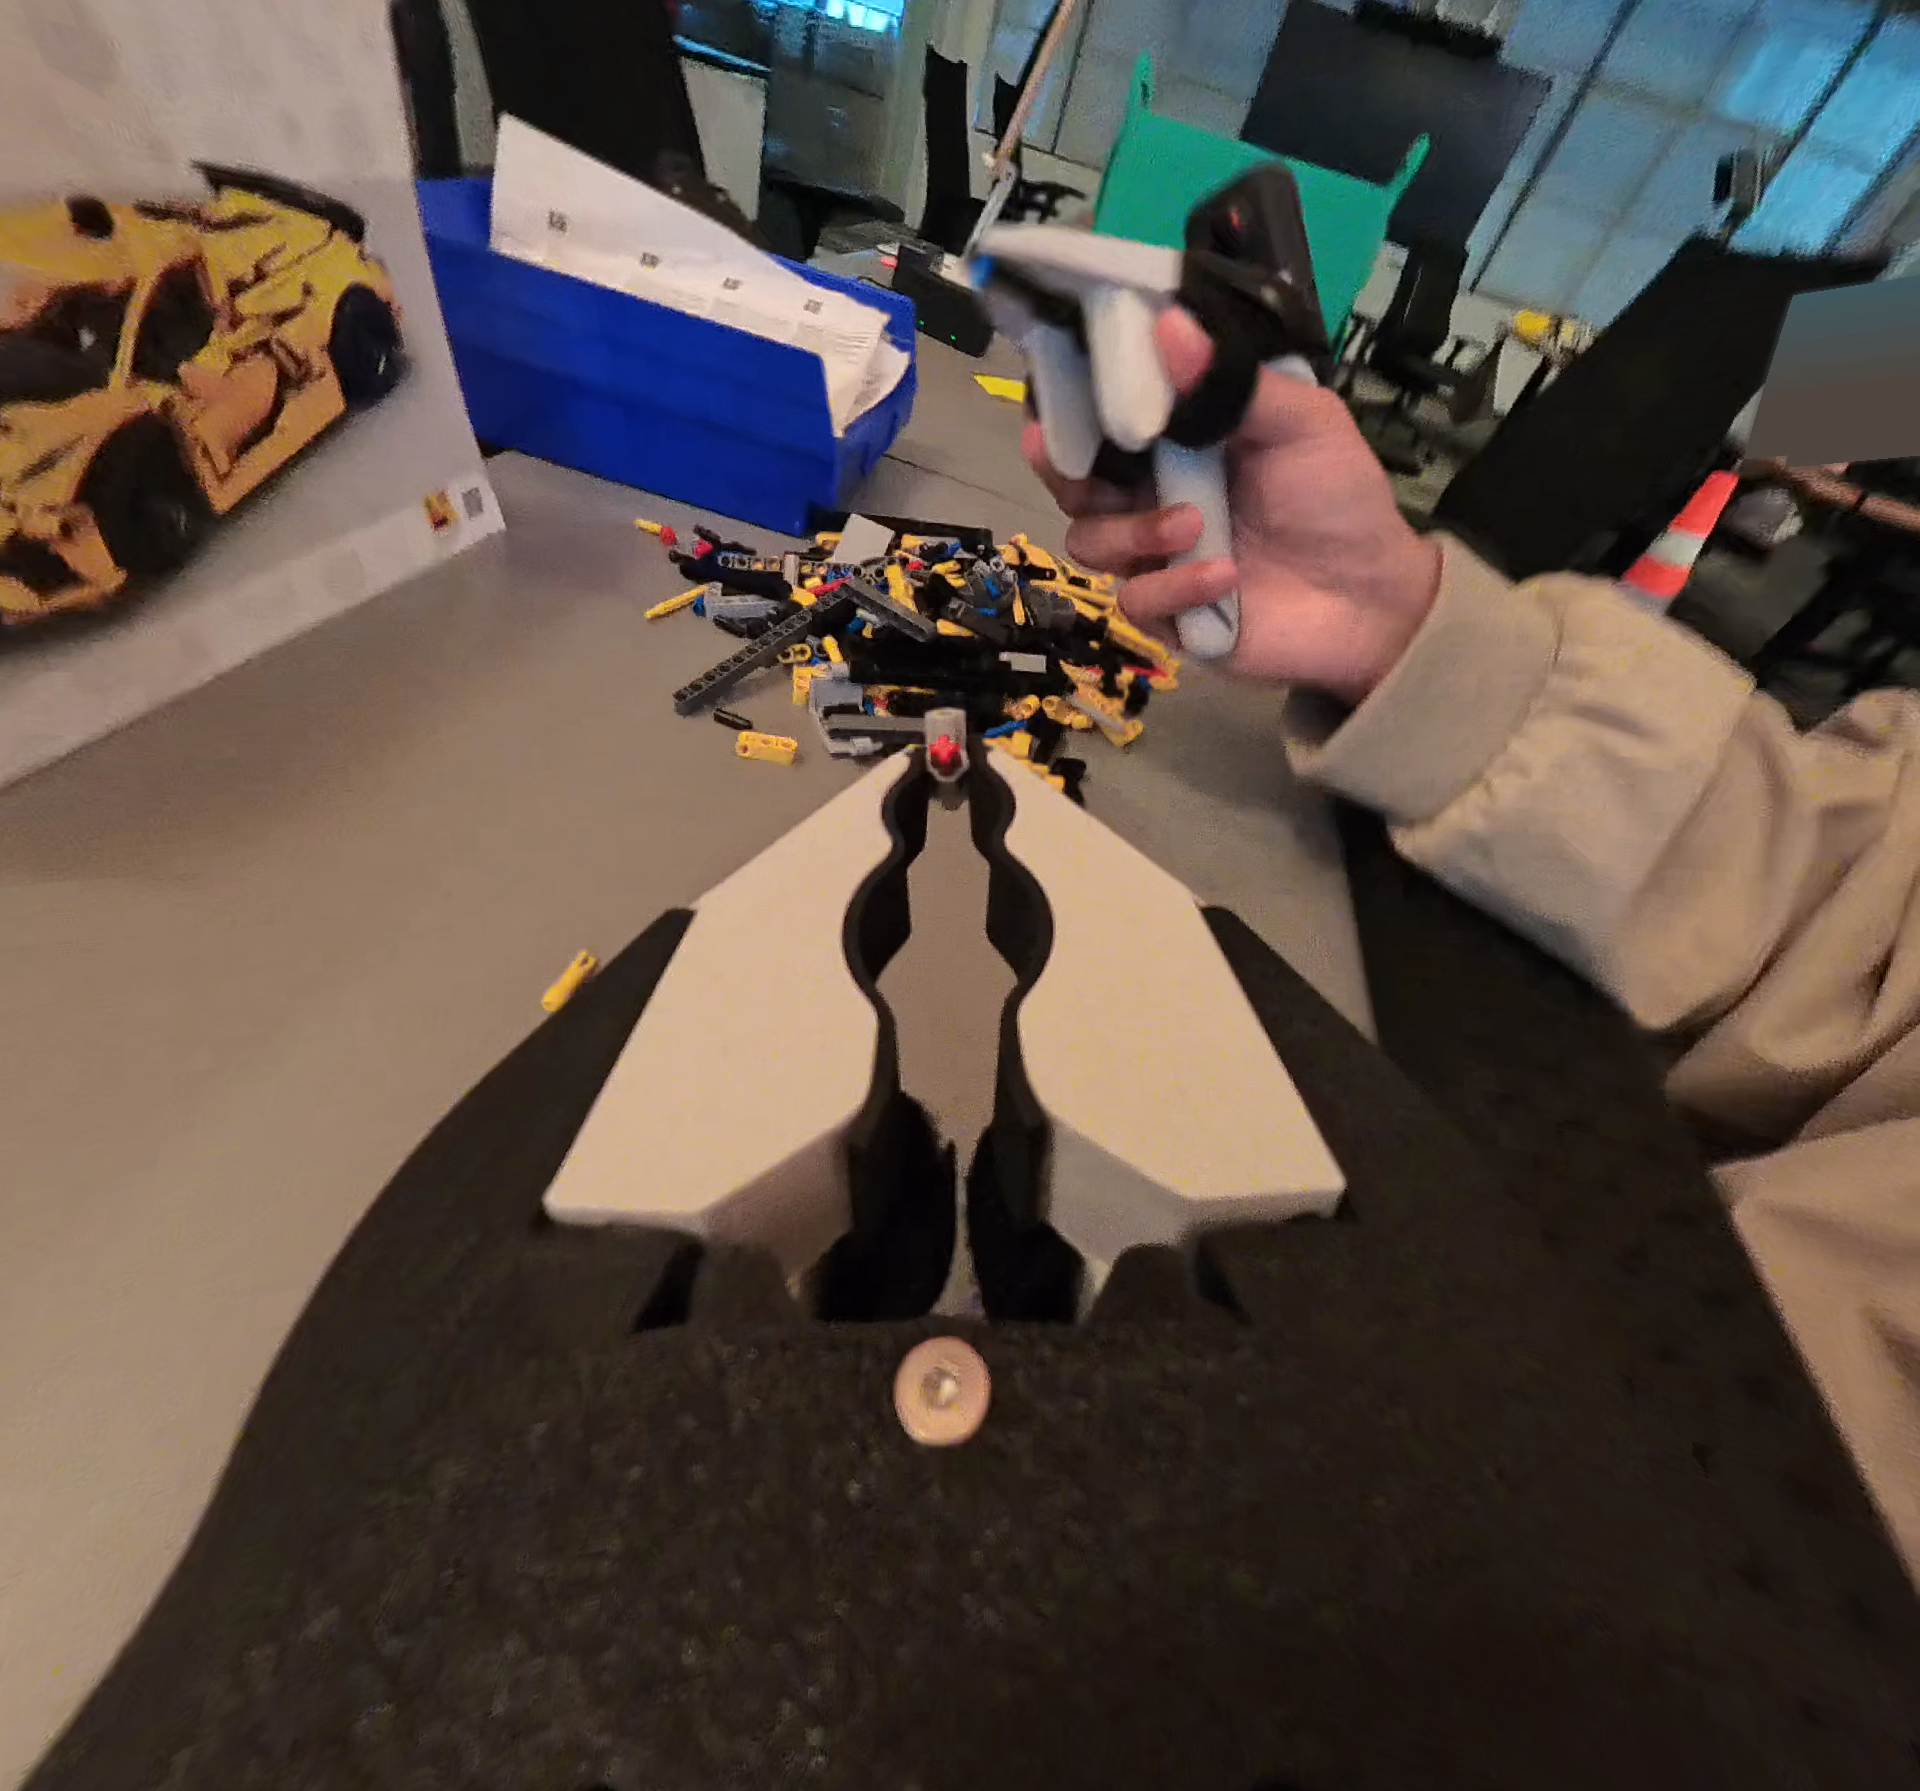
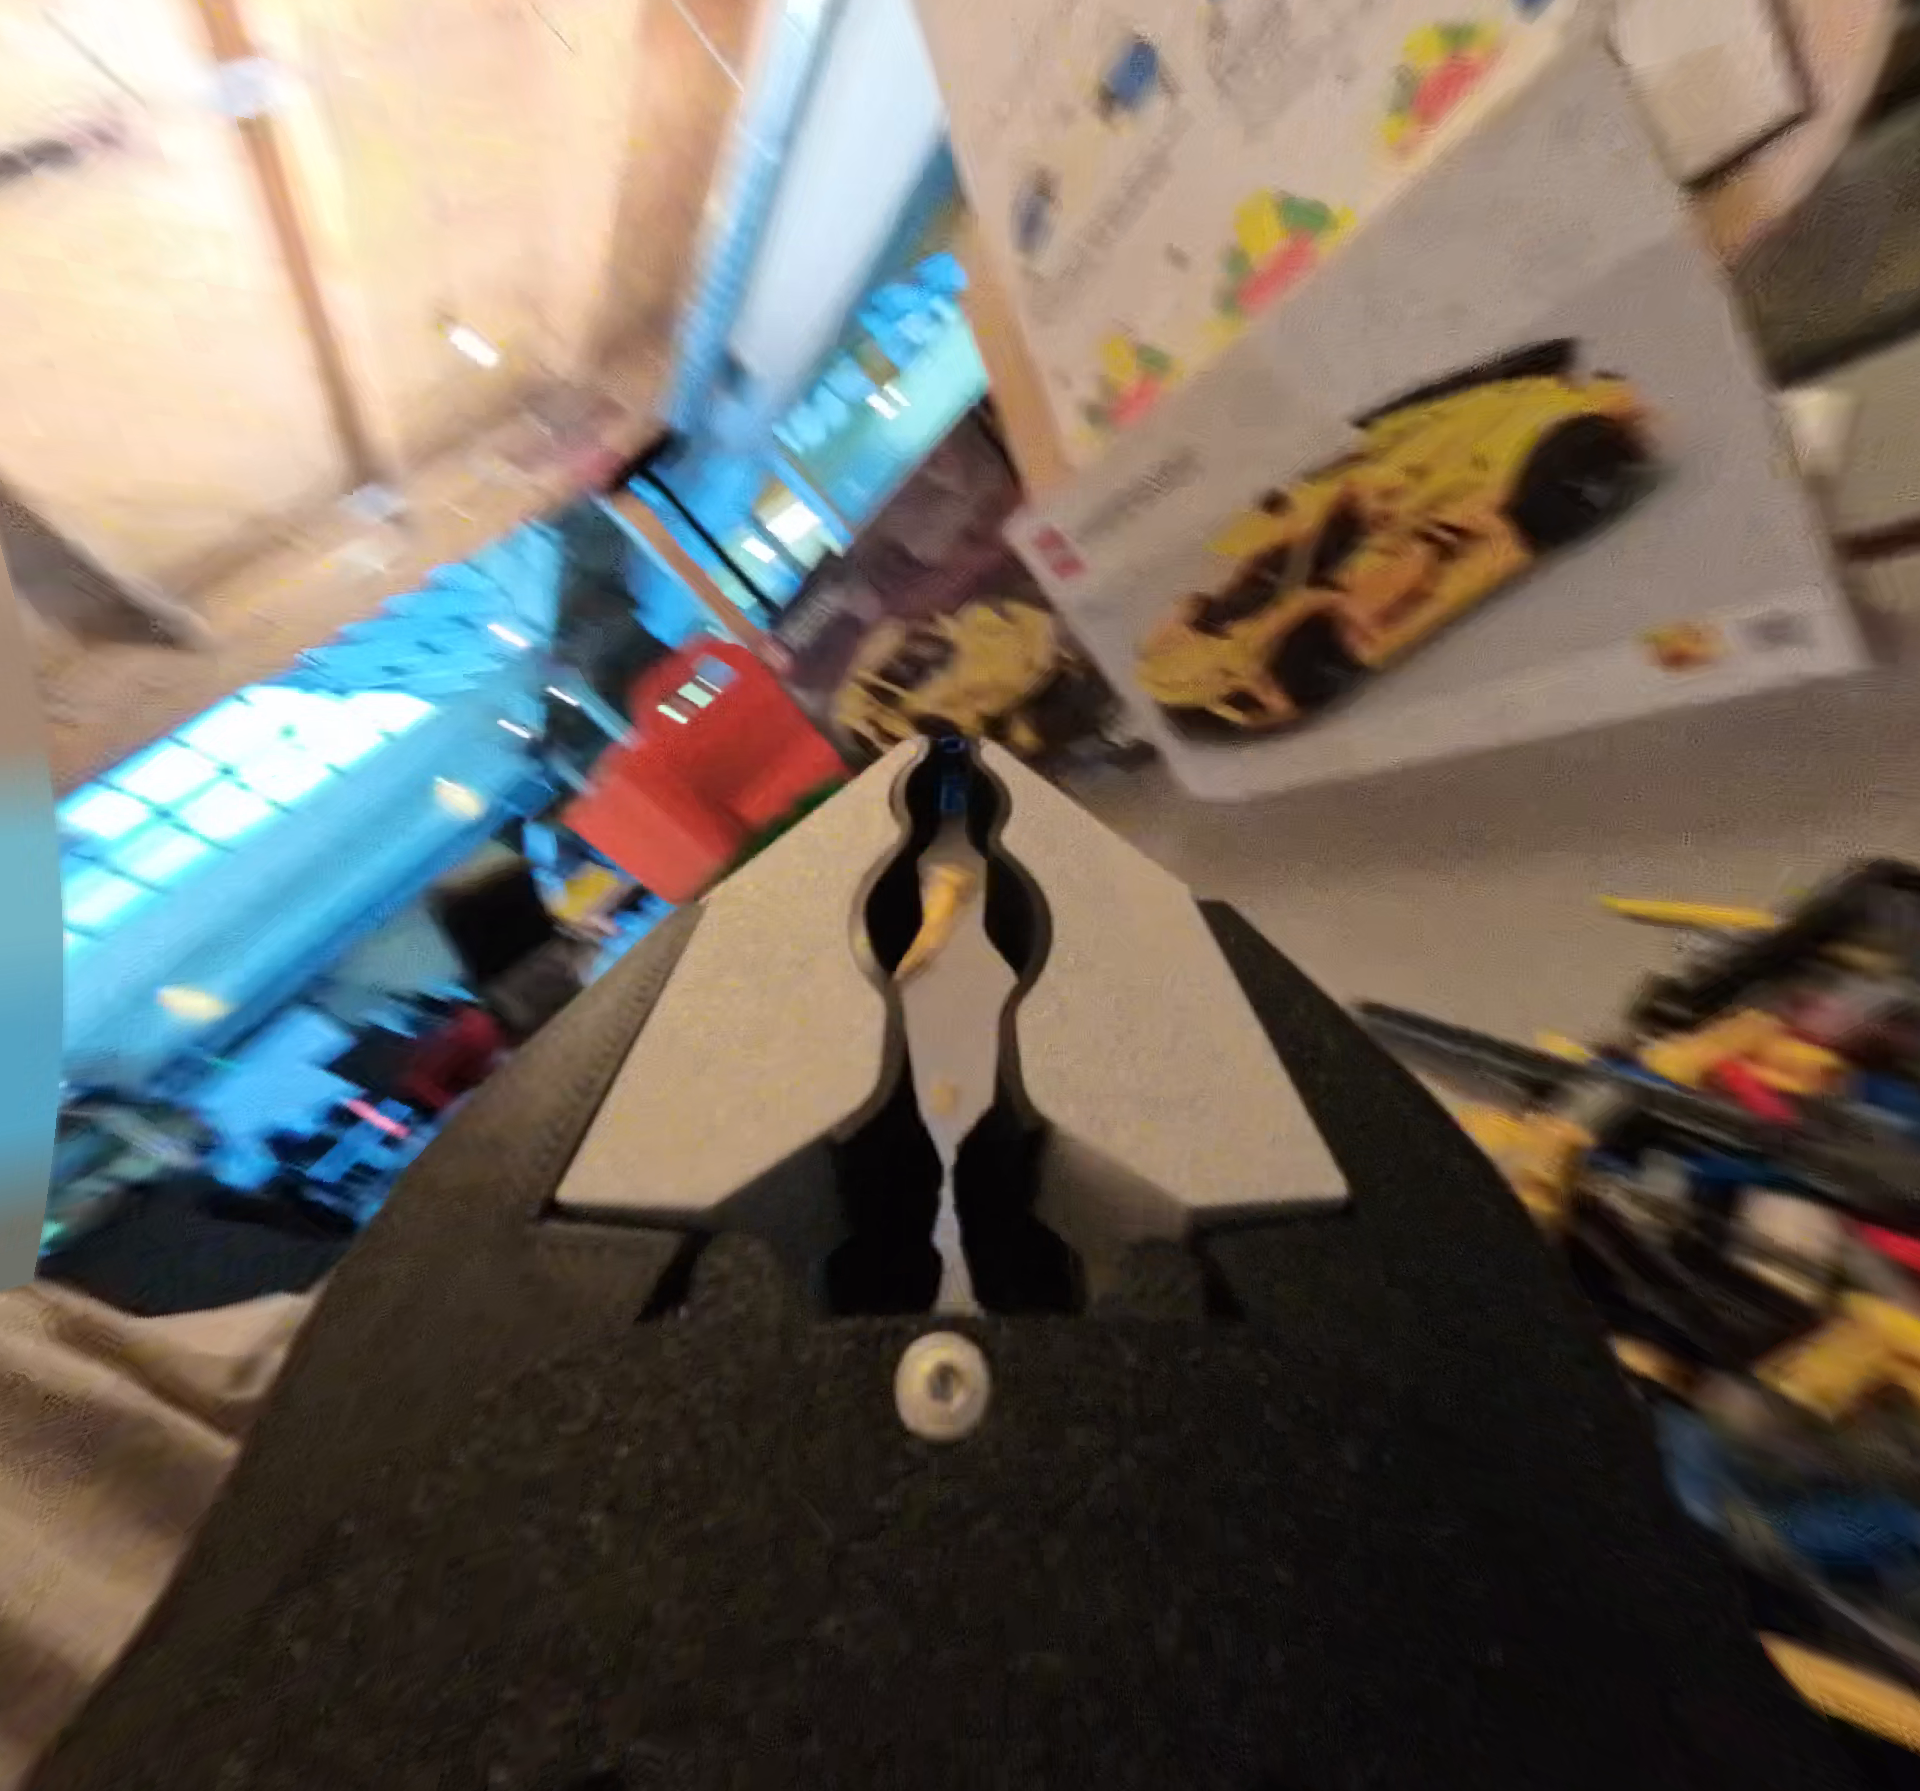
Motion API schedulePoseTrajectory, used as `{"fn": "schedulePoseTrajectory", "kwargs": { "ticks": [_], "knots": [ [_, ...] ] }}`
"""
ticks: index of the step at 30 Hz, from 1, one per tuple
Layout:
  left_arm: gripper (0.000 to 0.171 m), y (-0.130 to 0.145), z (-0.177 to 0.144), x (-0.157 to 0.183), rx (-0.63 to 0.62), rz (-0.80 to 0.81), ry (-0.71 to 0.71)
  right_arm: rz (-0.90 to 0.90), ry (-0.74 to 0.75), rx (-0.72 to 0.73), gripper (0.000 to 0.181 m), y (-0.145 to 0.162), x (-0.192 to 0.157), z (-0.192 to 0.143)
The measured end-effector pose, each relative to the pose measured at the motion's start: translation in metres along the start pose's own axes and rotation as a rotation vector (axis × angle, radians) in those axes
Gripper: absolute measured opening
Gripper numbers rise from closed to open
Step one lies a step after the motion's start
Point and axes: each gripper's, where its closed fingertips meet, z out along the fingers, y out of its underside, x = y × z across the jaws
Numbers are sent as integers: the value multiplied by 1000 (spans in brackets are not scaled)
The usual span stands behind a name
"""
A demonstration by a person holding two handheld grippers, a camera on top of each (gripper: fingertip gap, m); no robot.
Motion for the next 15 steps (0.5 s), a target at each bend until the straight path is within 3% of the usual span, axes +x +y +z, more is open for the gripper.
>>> {"fn": "schedulePoseTrajectory", "kwargs": {
  "ticks": [2, 4, 8, 12, 14, 15],
  "knots": [
    [7, 7, 6, 5, -17, -11, 35, -193, 357, -291, 3, 21, 62, -23],
    [7, 11, 10, 12, -27, -63, 91, -328, 579, -381, 2, 16, 96, -52],
    [7, 16, 14, 12, -42, -115, 111, -330, 664, -480, 10, 22, 118, -74],
    [7, 20, 16, 9, -55, -125, 91, -361, 734, -458, 19, 14, 128, -89],
    [7, 20, 16, 7, -51, -133, 83, -382, 710, -445, 27, 15, 119, -83],
    [7, 19, 15, 7, -45, -141, 84, -405, 624, -427, 28, 20, 102, -69]
  ]
}}
